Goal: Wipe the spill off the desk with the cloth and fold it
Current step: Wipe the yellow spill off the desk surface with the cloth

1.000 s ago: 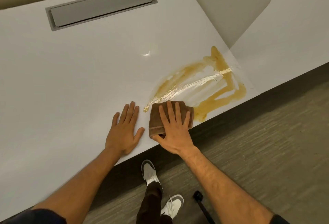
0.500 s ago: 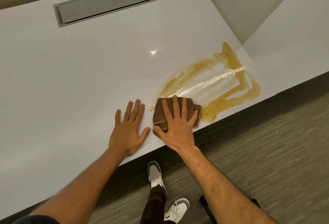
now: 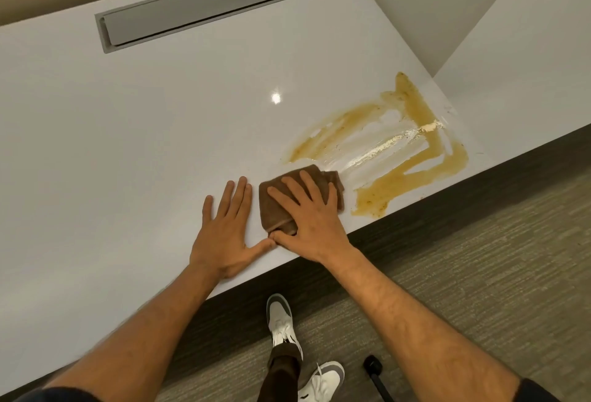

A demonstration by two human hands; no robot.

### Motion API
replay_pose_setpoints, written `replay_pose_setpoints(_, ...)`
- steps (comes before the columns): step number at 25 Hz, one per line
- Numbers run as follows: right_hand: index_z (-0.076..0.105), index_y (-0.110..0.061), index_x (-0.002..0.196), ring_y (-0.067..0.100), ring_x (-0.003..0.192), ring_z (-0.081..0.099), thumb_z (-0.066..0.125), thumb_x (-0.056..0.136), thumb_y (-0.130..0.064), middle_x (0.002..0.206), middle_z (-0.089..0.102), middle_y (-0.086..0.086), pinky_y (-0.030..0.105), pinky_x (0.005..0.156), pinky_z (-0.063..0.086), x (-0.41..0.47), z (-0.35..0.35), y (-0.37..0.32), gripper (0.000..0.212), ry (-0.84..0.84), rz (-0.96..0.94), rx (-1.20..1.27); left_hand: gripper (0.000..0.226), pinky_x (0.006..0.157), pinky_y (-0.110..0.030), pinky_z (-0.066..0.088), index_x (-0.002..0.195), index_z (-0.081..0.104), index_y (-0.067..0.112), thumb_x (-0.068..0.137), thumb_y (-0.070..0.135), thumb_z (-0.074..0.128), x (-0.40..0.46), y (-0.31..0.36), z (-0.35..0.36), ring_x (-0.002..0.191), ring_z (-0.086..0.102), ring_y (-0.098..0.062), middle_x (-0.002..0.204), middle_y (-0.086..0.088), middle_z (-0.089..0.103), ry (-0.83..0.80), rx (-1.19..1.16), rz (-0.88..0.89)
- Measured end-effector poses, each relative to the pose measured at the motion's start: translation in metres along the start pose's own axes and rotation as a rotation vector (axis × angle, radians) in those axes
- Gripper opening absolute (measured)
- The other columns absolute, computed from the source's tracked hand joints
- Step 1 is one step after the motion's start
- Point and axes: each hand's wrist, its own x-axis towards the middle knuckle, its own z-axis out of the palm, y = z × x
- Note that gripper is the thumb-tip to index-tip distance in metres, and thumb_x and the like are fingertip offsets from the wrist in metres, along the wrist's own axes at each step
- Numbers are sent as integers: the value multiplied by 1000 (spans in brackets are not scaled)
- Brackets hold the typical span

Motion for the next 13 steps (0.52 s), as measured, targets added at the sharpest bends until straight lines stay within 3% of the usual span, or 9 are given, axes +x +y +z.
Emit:
replay_pose_setpoints(5,31,-42,151,31,142,36,50,78,-79,153,40,-1,67,100,36,-19,-9,29,84,14,16,-166,109,130,-58,-5,165,-19,22,88,91,18,0,0,-4,161,-20,-19,174,3,-24,-36,-5,0)
replay_pose_setpoints(8,21,-39,156,38,146,32,45,85,-77,158,34,6,76,106,27,-18,-3,36,84,3,96,-211,102,130,-57,-5,165,-17,23,91,86,13,0,1,-3,161,-18,-19,174,4,-23,-21,-11,-13)
replay_pose_setpoints(13,10,-34,161,46,153,14,42,94,-70,168,18,12,77,113,17,26,1,20,83,62,361,-130,101,130,-55,-6,165,-19,23,92,86,13,1,1,1,161,-20,-17,174,4,-24,-12,-26,-30)
